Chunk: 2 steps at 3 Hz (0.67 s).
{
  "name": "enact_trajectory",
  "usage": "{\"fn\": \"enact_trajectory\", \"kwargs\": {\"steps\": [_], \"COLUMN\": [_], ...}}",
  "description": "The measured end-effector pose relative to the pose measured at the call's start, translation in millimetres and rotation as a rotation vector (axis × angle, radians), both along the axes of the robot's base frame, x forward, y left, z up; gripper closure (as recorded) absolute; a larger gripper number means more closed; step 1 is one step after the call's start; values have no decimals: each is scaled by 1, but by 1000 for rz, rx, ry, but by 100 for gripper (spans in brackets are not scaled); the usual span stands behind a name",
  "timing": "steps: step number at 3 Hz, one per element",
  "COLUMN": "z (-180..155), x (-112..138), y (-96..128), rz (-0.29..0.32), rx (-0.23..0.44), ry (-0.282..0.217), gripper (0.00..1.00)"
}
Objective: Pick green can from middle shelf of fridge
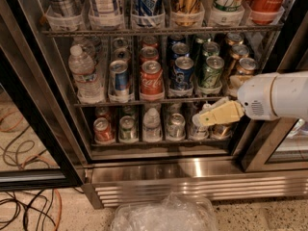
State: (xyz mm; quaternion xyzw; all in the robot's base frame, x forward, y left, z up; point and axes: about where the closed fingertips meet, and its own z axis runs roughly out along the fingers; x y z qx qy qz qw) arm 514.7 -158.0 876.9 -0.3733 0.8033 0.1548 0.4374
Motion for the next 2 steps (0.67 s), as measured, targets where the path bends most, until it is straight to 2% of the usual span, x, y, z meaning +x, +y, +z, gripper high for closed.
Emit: {"fn": "enact_trajectory", "kwargs": {"steps": [1,2], "z": [-11,-9], "x": [8,28], "y": [1,4], "rz": [-110,-202], "rx": [143,228], "ry": [-59,-146], "gripper": [0,0]}}
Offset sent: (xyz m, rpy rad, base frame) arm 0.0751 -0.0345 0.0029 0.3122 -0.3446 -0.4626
